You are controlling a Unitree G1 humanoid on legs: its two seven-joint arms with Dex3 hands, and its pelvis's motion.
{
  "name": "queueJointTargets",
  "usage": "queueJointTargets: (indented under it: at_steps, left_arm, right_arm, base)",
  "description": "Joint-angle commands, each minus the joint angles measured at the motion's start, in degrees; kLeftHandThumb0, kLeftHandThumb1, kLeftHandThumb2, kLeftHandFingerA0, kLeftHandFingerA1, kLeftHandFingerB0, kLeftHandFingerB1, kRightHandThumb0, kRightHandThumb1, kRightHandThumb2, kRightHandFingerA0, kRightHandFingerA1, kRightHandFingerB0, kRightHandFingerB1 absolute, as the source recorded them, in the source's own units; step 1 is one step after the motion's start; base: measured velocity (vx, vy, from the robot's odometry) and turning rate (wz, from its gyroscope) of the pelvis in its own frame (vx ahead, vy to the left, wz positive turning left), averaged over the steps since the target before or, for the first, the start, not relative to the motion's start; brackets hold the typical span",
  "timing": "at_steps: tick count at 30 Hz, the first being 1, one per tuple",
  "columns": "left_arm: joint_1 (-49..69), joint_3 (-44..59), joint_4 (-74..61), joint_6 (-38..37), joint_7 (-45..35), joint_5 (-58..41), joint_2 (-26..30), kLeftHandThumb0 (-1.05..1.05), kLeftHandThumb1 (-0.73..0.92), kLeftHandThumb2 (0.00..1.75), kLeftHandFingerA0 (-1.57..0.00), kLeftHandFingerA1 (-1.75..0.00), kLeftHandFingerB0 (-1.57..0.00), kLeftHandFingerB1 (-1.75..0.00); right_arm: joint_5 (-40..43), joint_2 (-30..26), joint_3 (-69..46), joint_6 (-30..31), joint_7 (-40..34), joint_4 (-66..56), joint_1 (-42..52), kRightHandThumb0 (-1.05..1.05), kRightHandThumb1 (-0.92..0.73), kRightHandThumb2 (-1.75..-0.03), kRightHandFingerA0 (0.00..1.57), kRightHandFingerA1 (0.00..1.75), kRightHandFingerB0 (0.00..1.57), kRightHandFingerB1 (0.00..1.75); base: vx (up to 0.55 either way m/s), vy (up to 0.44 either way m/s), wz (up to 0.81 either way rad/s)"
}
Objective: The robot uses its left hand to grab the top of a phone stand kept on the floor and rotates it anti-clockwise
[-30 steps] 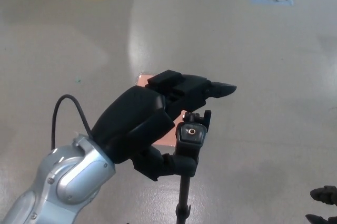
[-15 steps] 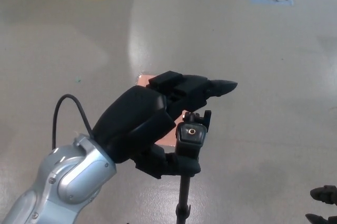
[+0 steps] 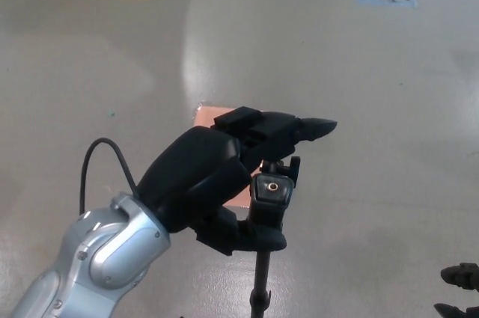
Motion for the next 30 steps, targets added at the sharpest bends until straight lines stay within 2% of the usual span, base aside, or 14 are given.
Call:
queueJointTargets:
  at_steps: [1, 9, 21, 22, 24, 25, 27, 28, 29, 30]
  left_arm:
    - [-1.30, -0.34, 1.97, -0.52, 0.79, 1.12, -0.38, -0.28, 0.24, 0.84, -0.06, -0.49, -0.06, -0.49]
    - [-1.82, -0.68, 4.04, -0.92, 1.77, 1.81, -0.68, -0.28, 0.23, 0.83, -0.07, -0.50, -0.07, -0.50]
    - [-1.42, -0.39, 5.51, -2.01, 4.06, 2.69, -1.47, -0.27, 0.28, 0.86, -0.09, -0.51, -0.09, -0.50]
    - [-1.34, -0.39, 5.58, -2.22, 4.46, 2.87, -1.54, -0.50, 0.51, 0.56, -0.29, -0.33, -0.26, -0.32]
    - [-1.25, -0.42, 5.67, -2.46, 4.96, 3.10, -1.64, -0.50, 0.51, 0.56, -0.29, -0.33, -0.26, -0.32]
    - [-1.22, -0.28, 6.13, -3.40, 6.19, 3.39, -1.79, -0.40, 0.59, 0.57, -0.43, -0.36, -0.35, -0.34]
    - [-1.21, -0.10, 6.71, -4.52, 7.62, 3.70, -1.94, -0.40, 0.59, 0.57, -0.43, -0.36, -0.35, -0.34]
    - [-1.37, 0.14, 8.02, -6.50, 9.07, 3.08, -2.32, -0.28, 0.64, 0.59, -0.76, -0.50, -0.49, -0.36]
    - [-1.59, 0.38, 9.60, -8.77, 10.61, 2.24, -2.74, -0.28, 0.64, 0.59, -0.76, -0.50, -0.49, -0.36]
    - [-1.57, 0.67, 9.99, -9.20, 11.09, 1.50, -3.26, -0.15, 0.72, 0.63, -1.11, -0.55, -0.70, -0.41]
  right_arm:
    - [0.41, -0.66, -0.53, 0.79, 0.36, 0.46, -0.56, -0.43, -0.62, -0.85, 0.34, 0.51, 0.00, 0.17]
    - [0.18, -0.79, -0.42, 0.33, 0.27, 0.32, -0.43, -0.42, -0.61, -0.84, 0.30, 0.50, 0.00, 0.18]
    - [0.11, -0.76, -0.39, 0.49, 0.22, 0.37, -0.65, -0.44, -0.61, -0.85, 0.32, 0.50, 0.00, 0.18]
    - [-0.06, -0.81, -0.24, 0.43, 0.12, 0.35, -0.65, -0.44, -0.62, -0.85, 0.32, 0.51, 0.00, 0.18]
    - [-0.23, -0.87, -0.09, 0.36, 0.01, 0.33, -0.64, -0.44, -0.62, -0.85, 0.32, 0.51, 0.00, 0.18]
    - [-0.10, -0.79, -0.19, 0.46, -0.02, 0.35, -0.72, -0.43, -0.62, -0.84, 0.32, 0.50, 0.00, 0.18]
    - [0.11, -0.67, -0.35, 0.61, -0.02, 0.39, -0.81, -0.43, -0.62, -0.84, 0.32, 0.50, 0.00, 0.18]
    - [0.20, -0.67, -0.43, 0.66, 0.08, 0.40, -0.86, -0.43, -0.62, -0.84, 0.32, 0.50, 0.00, 0.17]
    - [0.27, -0.70, -0.50, 0.67, 0.20, 0.41, -0.89, -0.43, -0.62, -0.84, 0.32, 0.50, 0.00, 0.17]
    - [0.26, -0.72, -0.50, 0.72, 0.21, 0.36, -0.92, -0.43, -0.62, -0.84, 0.32, 0.50, 0.00, 0.18]
  base:
    - [0.00, 0.000, 0.00]
    - [0.00, 0.000, 0.00]
    - [0.00, 0.000, 0.00]
    - [0.00, 0.000, 0.00]
    - [0.00, 0.000, 0.00]
    - [0.00, 0.000, 0.00]
    - [0.00, 0.000, 0.00]
    - [0.00, 0.000, 0.00]
    - [0.00, 0.000, 0.00]
    - [0.00, 0.000, 0.00]
